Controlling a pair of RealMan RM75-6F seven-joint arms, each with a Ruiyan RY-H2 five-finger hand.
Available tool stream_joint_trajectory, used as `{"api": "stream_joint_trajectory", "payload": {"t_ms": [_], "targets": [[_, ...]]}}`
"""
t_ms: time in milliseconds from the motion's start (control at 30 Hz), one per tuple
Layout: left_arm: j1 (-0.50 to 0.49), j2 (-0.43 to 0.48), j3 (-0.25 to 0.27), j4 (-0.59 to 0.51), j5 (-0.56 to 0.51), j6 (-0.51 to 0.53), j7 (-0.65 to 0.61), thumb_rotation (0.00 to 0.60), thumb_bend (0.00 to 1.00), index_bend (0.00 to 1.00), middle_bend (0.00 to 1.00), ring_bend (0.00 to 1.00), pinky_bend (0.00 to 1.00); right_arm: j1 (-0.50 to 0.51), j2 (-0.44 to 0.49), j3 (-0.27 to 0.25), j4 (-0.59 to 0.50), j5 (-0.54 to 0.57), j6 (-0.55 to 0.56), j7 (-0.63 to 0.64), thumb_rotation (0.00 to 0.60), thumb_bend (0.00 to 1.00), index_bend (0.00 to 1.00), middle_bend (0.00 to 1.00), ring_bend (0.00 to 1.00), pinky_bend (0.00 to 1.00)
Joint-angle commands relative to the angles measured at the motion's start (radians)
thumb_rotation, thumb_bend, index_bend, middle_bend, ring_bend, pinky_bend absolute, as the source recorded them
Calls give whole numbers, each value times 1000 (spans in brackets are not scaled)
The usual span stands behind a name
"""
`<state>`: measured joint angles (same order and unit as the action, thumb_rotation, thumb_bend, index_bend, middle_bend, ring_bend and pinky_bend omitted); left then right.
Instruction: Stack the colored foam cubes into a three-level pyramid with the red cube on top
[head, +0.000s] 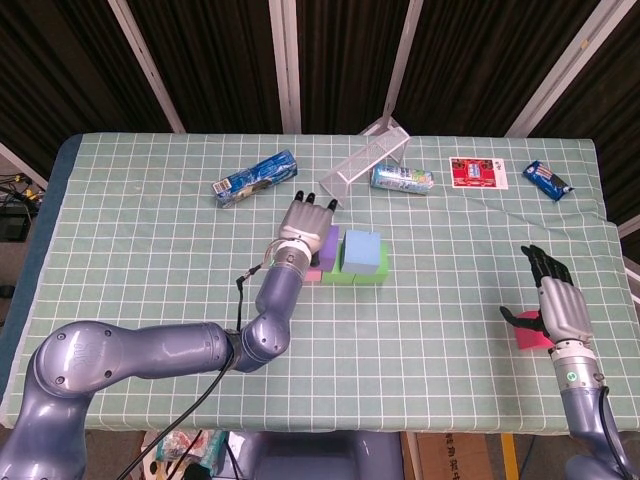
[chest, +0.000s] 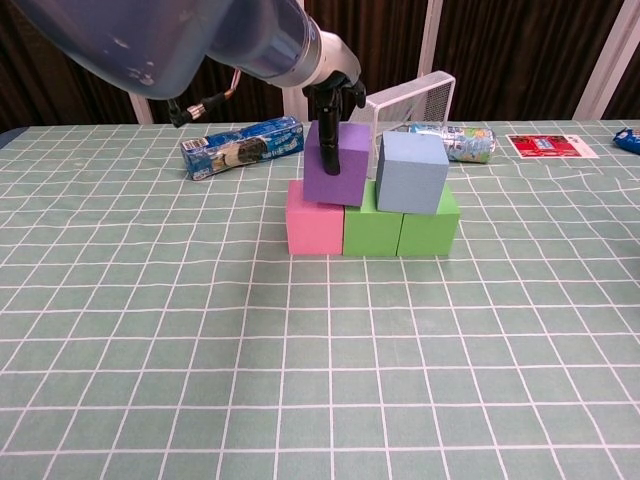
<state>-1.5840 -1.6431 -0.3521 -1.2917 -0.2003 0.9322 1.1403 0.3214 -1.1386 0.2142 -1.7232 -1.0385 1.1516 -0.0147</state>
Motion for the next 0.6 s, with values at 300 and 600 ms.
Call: {"api": "stream_joint_trajectory", "payload": {"t_ms": [300, 600], "targets": [[5, -16, -9, 8, 17, 10, 4, 600, 261, 0, 402, 65, 37, 0, 1, 1, 0, 2, -3, 4, 600, 262, 0, 0, 0, 0], [10, -27, -18, 11, 27, 18, 9, 600, 261, 0, 404, 66, 37, 0, 3, 2, -1, 5, -7, 9, 600, 262, 0, 0, 0, 0]]}}
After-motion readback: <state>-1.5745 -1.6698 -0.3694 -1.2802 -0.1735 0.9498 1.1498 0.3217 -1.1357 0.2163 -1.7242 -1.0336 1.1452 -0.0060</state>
